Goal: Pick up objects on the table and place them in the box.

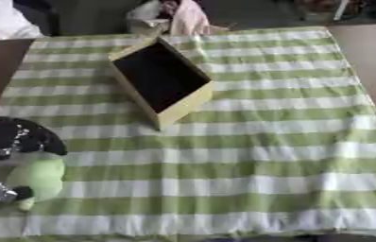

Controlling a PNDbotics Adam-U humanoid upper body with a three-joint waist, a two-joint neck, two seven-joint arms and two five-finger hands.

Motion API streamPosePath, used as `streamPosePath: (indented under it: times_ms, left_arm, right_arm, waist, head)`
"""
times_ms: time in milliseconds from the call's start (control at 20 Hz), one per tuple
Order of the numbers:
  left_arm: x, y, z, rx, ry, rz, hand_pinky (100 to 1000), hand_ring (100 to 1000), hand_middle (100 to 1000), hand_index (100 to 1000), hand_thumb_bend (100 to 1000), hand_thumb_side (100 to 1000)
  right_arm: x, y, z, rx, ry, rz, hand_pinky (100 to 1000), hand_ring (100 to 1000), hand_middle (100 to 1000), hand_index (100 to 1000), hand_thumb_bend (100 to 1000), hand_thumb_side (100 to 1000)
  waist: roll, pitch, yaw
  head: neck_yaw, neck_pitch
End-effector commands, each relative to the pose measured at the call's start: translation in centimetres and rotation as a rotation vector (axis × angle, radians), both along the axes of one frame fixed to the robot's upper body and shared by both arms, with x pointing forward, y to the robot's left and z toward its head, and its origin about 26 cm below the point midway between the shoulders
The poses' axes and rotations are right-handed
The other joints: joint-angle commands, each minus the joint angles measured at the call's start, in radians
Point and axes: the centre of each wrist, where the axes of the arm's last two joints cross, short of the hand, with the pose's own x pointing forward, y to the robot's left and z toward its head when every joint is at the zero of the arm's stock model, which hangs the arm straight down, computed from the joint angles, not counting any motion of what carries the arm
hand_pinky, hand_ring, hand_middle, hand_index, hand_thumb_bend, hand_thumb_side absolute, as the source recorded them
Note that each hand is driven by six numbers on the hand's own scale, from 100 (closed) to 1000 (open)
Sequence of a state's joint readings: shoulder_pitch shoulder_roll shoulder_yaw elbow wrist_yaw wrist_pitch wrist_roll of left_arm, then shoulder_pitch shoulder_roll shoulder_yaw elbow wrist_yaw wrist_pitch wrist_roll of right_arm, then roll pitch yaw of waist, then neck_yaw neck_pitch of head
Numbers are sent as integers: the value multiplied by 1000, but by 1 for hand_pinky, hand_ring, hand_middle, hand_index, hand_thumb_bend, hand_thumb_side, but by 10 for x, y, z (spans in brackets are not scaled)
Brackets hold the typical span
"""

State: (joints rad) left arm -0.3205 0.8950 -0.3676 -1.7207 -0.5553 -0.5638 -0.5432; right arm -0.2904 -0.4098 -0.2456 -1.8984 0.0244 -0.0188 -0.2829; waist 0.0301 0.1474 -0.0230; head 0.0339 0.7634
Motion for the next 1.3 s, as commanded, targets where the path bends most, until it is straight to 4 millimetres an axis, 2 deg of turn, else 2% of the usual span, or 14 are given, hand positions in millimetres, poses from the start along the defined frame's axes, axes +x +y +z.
streamPosePath:
  times_ms: [50, 150, 300, 550, 750, 850, 1000, 1300]
  left_arm:
    - [1, 1, 14, 67, 8, -36, 868, 892, 830, 952, 350, 383]
    - [1, 2, 19, 103, 9, -39, 884, 897, 843, 954, 378, 312]
    - [2, 4, 20, 141, 16, -39, 886, 895, 848, 957, 362, 291]
    - [1, 5, 15, 155, 76, -42, 882, 889, 844, 961, 319, 375]
    - [0, 3, 15, 171, 121, -38, 883, 889, 847, 960, 321, 433]
    - [0, 2, 18, 192, 126, -35, 887, 890, 854, 961, 346, 425]
    - [0, 2, 24, 223, 81, -25, 903, 900, 872, 963, 405, 336]
    - [0, 2, 16, 262, 50, -29, 899, 897, 871, 966, 385, 404]
  right_arm:
    - [-1, -2, 7, -13, -19, -3, 641, 600, 560, 789, 100, 1000]
    - [-2, -2, 7, -13, -17, -5, 640, 600, 559, 789, 100, 1000]
    - [-2, -2, 6, -12, -16, -6, 640, 600, 559, 789, 100, 1000]
    - [-2, -2, 6, -10, -14, -8, 639, 599, 558, 789, 100, 1000]
    - [-2, -2, 5, -6, -12, -6, 638, 599, 557, 788, 100, 1000]
    - [-2, -2, 5, -6, -12, -6, 638, 599, 557, 788, 100, 1000]
    - [-2, -2, 5, -4, -10, -8, 637, 598, 556, 787, 100, 1000]
    - [-2, -2, 5, -1, -10, -5, 637, 597, 555, 787, 100, 1000]
  waist:
    - [1, -11, 0]
    - [4, -12, 2]
    - [7, -14, 3]
    - [9, -13, -1]
    - [11, -12, -1]
    - [11, -12, -2]
    - [12, -11, -1]
    - [13, -8, -3]
  head:
    - [1, 7]
    - [0, 7]
    - [-1, 7]
    - [-2, 7]
    - [-2, 7]
    - [-2, 7]
    - [-4, 7]
    - [-4, 7]
